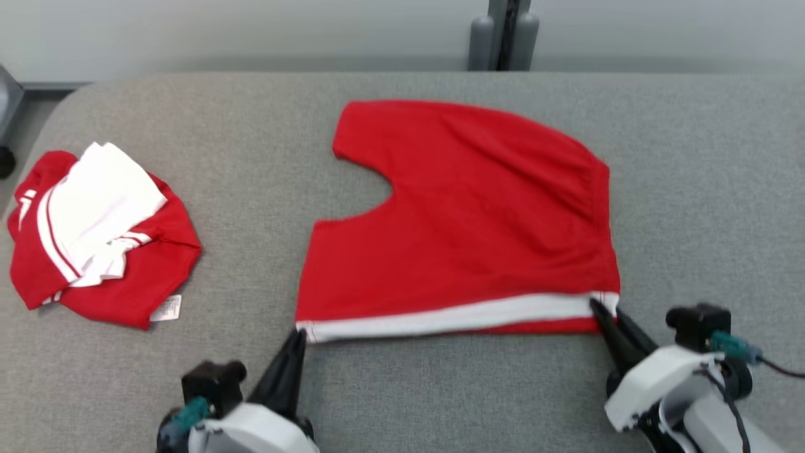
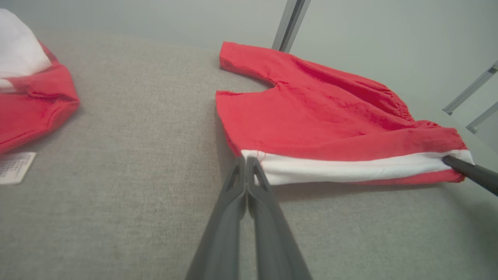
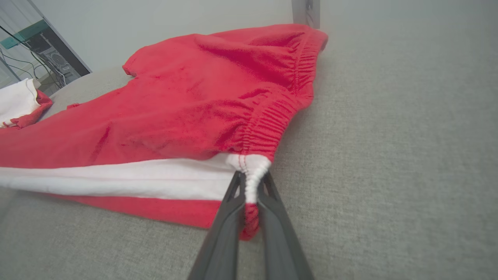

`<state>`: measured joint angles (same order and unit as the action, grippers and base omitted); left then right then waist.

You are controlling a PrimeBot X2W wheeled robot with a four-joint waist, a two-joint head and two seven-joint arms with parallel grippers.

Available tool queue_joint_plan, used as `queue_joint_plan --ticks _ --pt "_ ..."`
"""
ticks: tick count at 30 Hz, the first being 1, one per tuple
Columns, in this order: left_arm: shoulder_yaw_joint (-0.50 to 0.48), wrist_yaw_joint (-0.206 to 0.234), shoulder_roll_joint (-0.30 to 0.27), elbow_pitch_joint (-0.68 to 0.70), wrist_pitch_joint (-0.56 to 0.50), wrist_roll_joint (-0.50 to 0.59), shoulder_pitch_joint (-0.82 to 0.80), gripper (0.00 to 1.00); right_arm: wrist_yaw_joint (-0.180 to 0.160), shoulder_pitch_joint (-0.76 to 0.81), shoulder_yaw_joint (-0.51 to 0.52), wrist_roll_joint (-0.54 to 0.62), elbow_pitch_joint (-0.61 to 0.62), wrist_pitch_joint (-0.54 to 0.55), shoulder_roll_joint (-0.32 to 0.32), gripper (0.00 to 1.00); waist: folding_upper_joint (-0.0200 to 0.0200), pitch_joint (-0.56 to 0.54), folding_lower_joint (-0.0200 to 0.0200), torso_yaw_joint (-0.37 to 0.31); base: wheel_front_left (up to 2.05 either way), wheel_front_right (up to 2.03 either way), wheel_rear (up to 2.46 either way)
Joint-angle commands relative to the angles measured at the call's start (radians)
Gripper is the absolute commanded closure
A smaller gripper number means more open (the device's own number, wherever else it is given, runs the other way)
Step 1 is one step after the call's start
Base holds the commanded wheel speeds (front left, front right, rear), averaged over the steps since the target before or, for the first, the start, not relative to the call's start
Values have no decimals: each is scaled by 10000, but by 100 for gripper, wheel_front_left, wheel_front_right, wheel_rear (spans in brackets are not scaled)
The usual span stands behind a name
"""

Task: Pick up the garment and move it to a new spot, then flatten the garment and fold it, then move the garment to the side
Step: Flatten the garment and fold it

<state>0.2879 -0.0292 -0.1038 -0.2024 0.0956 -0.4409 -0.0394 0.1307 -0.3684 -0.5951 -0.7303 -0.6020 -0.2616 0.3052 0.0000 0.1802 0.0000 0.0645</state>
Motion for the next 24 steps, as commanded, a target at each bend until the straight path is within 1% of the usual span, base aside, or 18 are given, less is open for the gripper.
queue_joint_plan --ticks 1,6,7,11,17,24 --pt "52 81 -37 222 -123 -74 335 100 4 279 7 45 -7 -59 102 100 0 -364 0 105 0 0 0" --pt "228 528 -103 1510 -865 -205 1668 100 4 1349 205 39 191 -56 170 100 0 -834 0 299 0 0 0" --pt "240 696 -148 1894 -1079 -275 2093 100 4 1744 332 5 276 -36 184 100 0 -966 0 382 0 0 0" --pt "300 929 -245 2465 -1490 -366 2773 100 4 2532 689 20 576 60 229 100 0 -1141 0 499 0 0 0" --pt "425 1124 -369 2994 -2065 -515 3407 100 4 3603 1302 283 1286 470 259 100 0 -1204 0 571 0 0 0" --pt "468 1227 -589 3385 -2678 -710 3694 100 4 4534 2156 771 2432 1353 102 100 0 -1030 0 544 0 0 0"
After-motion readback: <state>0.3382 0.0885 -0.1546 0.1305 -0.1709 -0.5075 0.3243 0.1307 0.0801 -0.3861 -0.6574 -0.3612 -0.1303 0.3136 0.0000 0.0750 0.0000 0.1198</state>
